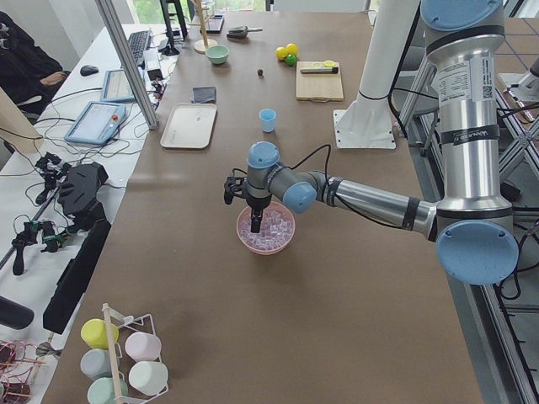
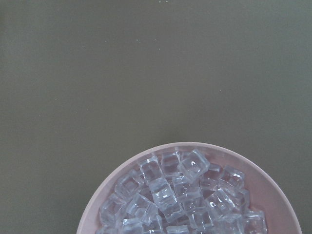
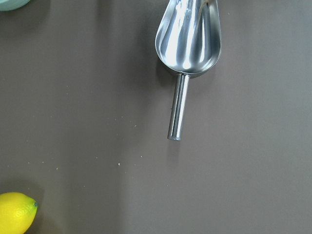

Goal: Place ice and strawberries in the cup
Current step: 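Lower the left gripper into the ice bowl and grasp another cube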

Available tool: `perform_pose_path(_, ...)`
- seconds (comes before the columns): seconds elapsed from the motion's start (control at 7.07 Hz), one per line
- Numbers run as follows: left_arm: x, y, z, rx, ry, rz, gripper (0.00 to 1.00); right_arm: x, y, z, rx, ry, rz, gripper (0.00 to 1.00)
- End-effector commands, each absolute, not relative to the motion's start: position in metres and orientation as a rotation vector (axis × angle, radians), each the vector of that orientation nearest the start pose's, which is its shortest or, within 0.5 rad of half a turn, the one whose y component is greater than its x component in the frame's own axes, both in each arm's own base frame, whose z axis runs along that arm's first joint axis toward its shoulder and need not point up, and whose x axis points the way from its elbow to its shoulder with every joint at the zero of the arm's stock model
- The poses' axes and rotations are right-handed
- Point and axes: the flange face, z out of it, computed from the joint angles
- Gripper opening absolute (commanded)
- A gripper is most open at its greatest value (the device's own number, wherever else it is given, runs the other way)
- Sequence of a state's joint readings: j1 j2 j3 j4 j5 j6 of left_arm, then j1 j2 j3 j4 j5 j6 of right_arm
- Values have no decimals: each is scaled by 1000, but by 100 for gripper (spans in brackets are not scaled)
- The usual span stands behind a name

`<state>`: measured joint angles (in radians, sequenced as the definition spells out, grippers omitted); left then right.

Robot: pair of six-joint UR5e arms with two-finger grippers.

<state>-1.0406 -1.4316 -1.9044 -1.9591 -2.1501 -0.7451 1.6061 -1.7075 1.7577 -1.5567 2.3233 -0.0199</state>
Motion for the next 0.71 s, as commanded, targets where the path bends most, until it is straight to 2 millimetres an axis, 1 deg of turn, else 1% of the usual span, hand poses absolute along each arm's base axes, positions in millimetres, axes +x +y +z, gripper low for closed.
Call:
perform_pose_path(0.0, 195, -423, 520, 104, 762, -43, 98, 80, -436, 628, 87, -754, -11, 100)
perform_pose_path(0.28, 205, -417, 532, 92, 733, -31, 96, 80, -436, 627, 88, -754, -12, 100)
perform_pose_path(0.42, 207, -417, 542, 77, 721, -31, 77, 80, -436, 626, 89, -754, -13, 100)
perform_pose_path(0.57, 209, -416, 542, 74, 722, -27, 68, 80, -436, 627, 88, -752, -12, 100)
